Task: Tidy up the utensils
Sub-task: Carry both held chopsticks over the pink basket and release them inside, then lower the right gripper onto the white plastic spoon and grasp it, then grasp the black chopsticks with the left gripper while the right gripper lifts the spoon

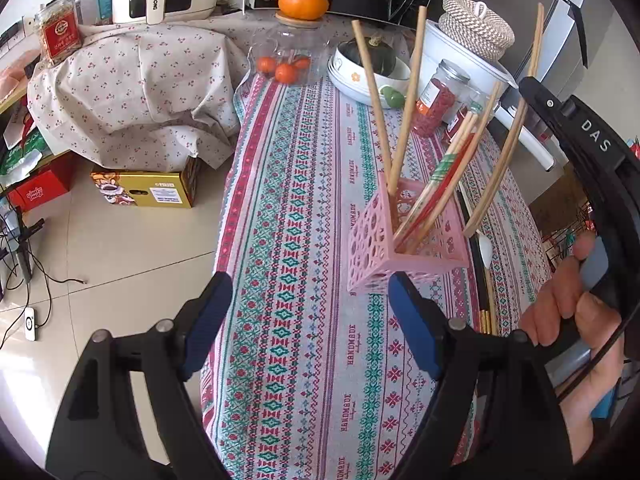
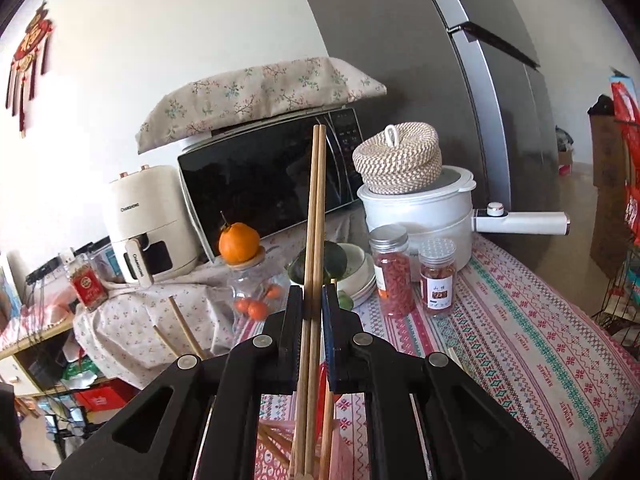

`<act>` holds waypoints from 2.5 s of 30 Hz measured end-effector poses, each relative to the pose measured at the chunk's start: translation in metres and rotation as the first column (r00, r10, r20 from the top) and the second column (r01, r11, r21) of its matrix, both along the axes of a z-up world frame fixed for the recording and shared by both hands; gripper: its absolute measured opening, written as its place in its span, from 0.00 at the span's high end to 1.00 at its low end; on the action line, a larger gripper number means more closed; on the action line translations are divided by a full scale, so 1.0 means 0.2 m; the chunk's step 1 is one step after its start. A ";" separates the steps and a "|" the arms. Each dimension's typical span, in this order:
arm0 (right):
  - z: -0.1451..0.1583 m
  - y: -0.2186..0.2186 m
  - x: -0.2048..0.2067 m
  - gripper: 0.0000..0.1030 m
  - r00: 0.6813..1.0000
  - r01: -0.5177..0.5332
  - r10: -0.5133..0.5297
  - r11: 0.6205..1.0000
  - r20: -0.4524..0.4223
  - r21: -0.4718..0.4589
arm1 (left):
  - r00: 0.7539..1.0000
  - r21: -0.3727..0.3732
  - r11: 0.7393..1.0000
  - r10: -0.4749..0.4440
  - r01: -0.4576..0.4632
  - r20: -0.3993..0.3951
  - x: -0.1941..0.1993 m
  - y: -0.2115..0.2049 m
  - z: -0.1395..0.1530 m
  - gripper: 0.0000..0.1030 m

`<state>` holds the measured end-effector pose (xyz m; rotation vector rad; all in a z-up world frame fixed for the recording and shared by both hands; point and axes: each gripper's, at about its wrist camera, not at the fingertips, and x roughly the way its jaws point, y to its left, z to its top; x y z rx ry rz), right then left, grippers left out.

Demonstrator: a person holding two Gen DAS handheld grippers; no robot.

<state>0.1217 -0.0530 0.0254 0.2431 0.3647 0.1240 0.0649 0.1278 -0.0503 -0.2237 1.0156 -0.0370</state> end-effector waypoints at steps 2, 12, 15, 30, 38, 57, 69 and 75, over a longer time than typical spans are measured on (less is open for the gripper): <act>-0.02 0.04 0.01 0.91 0.999 0.028 -0.027 0.999 0.017 -0.021 | 1.000 0.005 1.000 0.005 -0.005 -0.002 0.00 0.01 0.00 0.22; -0.13 0.02 0.00 0.70 0.995 -0.026 0.032 0.997 -0.092 0.066 | 1.000 0.019 1.000 0.021 -0.021 -0.011 0.02 0.04 -0.03 0.21; -0.07 -0.04 -0.04 0.56 0.993 -0.071 0.079 0.993 -0.088 0.093 | 1.000 0.018 1.000 0.011 -0.011 0.002 0.01 0.01 -0.02 0.18; -0.12 -0.59 0.01 0.45 0.896 -0.084 0.091 0.996 -0.434 0.034 | 0.991 -0.006 0.993 -0.121 0.121 -0.054 -0.01 -0.28 -0.09 0.03; -0.38 -0.77 0.10 0.45 0.763 -0.089 0.038 0.995 -0.645 -0.047 | 0.981 -0.015 0.984 -0.175 0.175 -0.085 -0.02 -0.43 -0.14 0.01; -0.76 -0.67 0.43 0.65 0.622 -0.152 0.076 0.988 -0.780 -0.025 | 0.966 0.040 0.968 -0.244 0.248 -0.089 -0.07 -0.62 -0.20 0.01; -0.69 -0.97 0.33 0.65 0.578 -0.135 0.078 0.991 -0.813 -0.002 | 0.942 0.057 0.943 -0.320 0.327 -0.099 -0.08 -0.83 -0.22 0.00; -0.71 -1.16 0.20 0.65 0.510 -0.168 0.082 0.986 -0.856 -0.006 | 0.924 0.107 0.921 -0.361 0.375 -0.129 -0.05 -0.99 -0.23 0.00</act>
